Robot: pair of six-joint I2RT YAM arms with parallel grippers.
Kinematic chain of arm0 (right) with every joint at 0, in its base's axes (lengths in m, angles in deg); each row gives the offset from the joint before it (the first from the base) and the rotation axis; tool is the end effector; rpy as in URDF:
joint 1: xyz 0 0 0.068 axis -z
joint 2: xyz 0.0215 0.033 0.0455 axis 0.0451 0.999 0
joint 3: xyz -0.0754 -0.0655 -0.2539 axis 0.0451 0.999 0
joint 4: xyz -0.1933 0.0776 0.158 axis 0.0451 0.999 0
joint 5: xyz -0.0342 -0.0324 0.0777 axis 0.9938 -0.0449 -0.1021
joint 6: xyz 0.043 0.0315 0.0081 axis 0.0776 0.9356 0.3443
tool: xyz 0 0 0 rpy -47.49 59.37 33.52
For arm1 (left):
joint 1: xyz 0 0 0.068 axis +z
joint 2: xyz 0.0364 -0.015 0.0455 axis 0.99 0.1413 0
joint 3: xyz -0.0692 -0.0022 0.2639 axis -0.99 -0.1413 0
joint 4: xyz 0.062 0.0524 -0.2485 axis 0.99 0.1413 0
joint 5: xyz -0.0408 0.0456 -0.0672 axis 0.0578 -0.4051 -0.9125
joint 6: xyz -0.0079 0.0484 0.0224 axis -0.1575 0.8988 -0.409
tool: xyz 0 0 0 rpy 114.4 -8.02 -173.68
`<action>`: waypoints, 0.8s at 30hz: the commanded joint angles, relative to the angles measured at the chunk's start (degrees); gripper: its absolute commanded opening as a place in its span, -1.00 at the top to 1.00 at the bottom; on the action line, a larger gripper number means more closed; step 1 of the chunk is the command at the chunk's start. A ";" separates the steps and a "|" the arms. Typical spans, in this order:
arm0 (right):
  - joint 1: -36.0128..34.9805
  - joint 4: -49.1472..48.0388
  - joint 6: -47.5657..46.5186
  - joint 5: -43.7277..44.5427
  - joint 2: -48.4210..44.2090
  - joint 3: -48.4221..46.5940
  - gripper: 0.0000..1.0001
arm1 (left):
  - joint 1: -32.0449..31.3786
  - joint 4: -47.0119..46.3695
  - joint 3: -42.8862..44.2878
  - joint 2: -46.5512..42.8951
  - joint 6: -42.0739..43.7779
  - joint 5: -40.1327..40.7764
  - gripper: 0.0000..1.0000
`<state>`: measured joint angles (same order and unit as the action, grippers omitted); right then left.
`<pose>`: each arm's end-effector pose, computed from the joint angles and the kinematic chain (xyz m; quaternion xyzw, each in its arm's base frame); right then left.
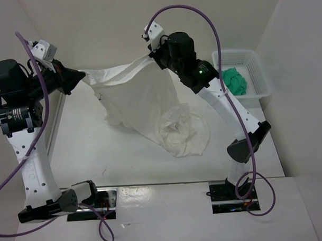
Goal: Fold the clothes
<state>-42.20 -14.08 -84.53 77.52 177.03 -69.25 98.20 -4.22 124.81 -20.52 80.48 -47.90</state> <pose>0.3091 0.2496 0.4916 -0.3664 0.6693 0.0342 0.6454 0.1935 0.0284 0.5272 0.1717 0.7114 -0.2313 0.6410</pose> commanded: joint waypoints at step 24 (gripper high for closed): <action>10.61 4.78 16.19 -0.37 -0.53 -35.25 1.00 | 0.47 1.27 16.45 -3.50 -0.46 11.16 0.99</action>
<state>-33.39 -6.40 -72.71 76.27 180.07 -100.51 98.17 -1.97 140.14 -24.00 80.19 -37.98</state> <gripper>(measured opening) 0.026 0.061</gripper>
